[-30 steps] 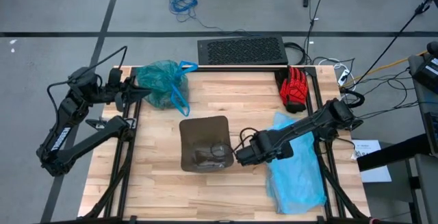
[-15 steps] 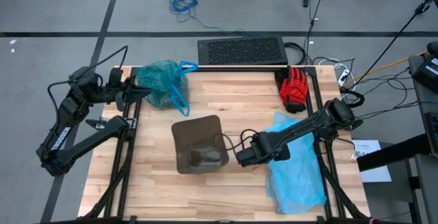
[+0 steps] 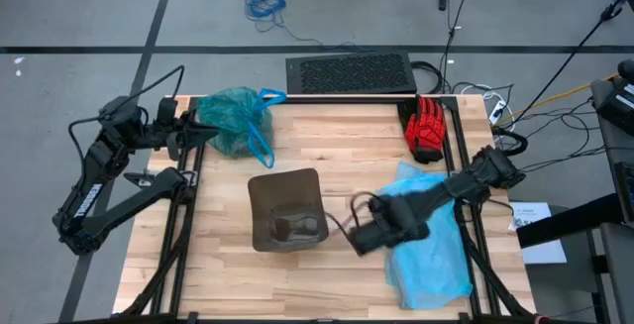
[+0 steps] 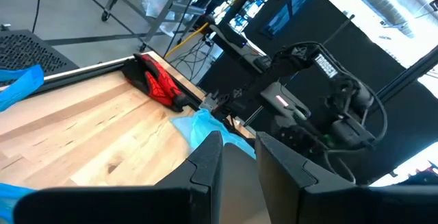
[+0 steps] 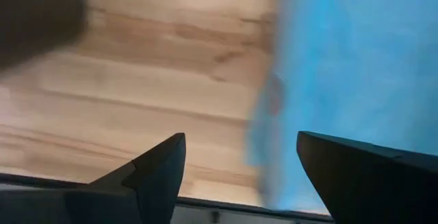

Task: Place trash/remove bag and relplace
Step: Insert the new blue trash bag into the trash bin

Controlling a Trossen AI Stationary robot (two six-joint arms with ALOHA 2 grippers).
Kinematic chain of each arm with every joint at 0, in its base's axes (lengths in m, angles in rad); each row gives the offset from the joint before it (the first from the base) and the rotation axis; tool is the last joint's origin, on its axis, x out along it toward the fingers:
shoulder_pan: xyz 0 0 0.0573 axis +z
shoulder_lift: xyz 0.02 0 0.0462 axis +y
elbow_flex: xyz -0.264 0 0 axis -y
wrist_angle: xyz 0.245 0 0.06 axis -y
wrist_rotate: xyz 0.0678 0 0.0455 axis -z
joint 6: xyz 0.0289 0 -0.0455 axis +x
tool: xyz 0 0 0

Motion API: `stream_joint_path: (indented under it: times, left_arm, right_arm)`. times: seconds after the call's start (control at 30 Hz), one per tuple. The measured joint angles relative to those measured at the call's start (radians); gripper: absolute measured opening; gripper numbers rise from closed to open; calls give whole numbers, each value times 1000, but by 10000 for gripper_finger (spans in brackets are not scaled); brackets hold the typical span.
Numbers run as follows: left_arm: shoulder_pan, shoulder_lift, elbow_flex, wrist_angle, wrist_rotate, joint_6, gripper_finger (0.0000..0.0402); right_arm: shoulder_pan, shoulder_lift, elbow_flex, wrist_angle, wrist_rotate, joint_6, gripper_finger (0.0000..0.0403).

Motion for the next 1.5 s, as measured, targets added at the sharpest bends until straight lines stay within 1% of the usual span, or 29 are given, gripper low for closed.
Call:
stream_joint_path:
  times: [0.07, 0.2, 0.3, 0.37, 0.43, 0.5, 0.67, 0.9, 1.0, 1.07, 1.13, 1.17, 1.23, 1.33, 1.37, 1.43, 1.5]
  left_arm:
    - [0, 0, 0, 0, 0, 0, 85]
    - [0, 0, 0, -1, 0, 0, 85]
    - [0, 0, 0, -1, 0, 0, 85]
    - [0, 0, 0, -1, 0, 0, 85]
    - [0, 0, 0, -1, 0, 0, 85]
    - [0, 0, 0, -1, 0, -1, 85]
    - [0, 0, 0, -1, 0, -3, 85]
    - [0, 0, 0, -1, 0, 0, 85]
    - [0, 0, 0, -1, 0, 0, 85]
    - [0, 0, 0, -1, 0, 1, 85]
    - [0, 0, 0, -1, 0, 3, 85]
    - [0, 0, 0, -1, 0, 7, 85]
    - [0, 0, 0, -1, 0, 10, 85]
    - [0, 0, 0, -1, 7, 10, 85]
    - [0, 0, 0, -1, 17, 10, 85]
    - [0, 0, 0, 1, 37, 10, 85]
    - [0, 0, 0, 18, 60, 10, 85]
  right_arm:
    - [49, 1, -5, -57, -6, 20, 273]
    - [141, 2, -69, -56, 13, 92, 266]
    - [191, 2, -138, 71, 67, 137, 263]
    - [212, 3, -190, 146, 72, 152, 263]
    - [224, 5, -244, 239, 72, 154, 263]
    - [231, 8, -295, 287, 72, 164, 263]
    - [233, 8, -379, 323, 48, 209, 263]
    - [233, 7, -494, 451, 41, 206, 263]
    - [233, 7, -549, 495, 18, 207, 263]
    - [233, 7, -579, 521, -8, 215, 256]
    - [233, 8, -585, 504, -18, 229, 232]
    - [233, 7, -585, 507, -19, 230, 213]
    - [233, 7, -585, 512, -19, 228, 155]
    - [233, 7, -559, 516, -25, 205, 42]
    - [232, 7, -541, 515, -25, 195, 22]
    - [227, 7, -492, 497, -24, 193, 12]
    - [224, 6, -423, 467, 8, 186, 4]
